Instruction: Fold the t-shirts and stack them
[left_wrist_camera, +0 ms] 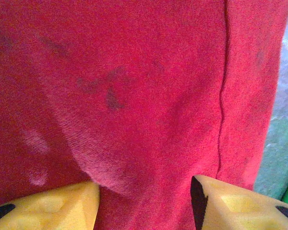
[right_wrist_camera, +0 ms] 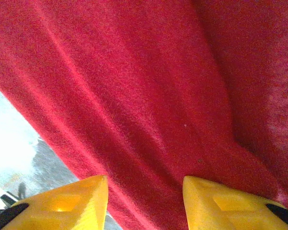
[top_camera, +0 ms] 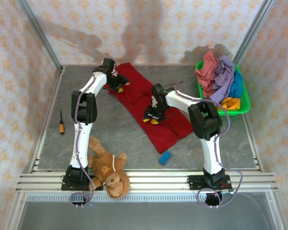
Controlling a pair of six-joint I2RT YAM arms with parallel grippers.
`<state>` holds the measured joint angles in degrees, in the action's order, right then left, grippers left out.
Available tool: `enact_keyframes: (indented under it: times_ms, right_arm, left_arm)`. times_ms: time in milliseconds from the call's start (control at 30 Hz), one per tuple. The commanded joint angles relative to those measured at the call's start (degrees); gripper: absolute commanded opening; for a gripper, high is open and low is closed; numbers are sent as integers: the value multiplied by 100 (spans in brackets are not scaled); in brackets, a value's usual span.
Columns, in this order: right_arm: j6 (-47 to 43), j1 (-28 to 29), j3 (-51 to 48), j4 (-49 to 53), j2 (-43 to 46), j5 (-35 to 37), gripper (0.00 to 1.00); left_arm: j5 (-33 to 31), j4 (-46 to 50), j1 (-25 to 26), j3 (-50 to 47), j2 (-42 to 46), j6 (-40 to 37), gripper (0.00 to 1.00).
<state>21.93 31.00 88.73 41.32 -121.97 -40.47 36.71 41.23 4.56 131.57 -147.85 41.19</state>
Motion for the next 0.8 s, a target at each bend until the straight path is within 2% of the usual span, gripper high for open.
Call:
enact_keyframes:
  times_ms: [0,333,533,767]
  right_arm:
    - [260,191,240,-107,-361,-59,46]
    - [962,783,924,-551,-905,-415,46]
    - [805,831,1348,-169,-814,-5,46]
    - [1094,913,940,-404,-664,-124,47]
  left_arm:
    - [111,526,-5,642,-489,56,55]
    - [-15,748,-30,598,-156,-323,56]
    - [-260,1026,-48,531,-4,-621,57]
    - [-250,1207,-90,637,-218,-758,57]
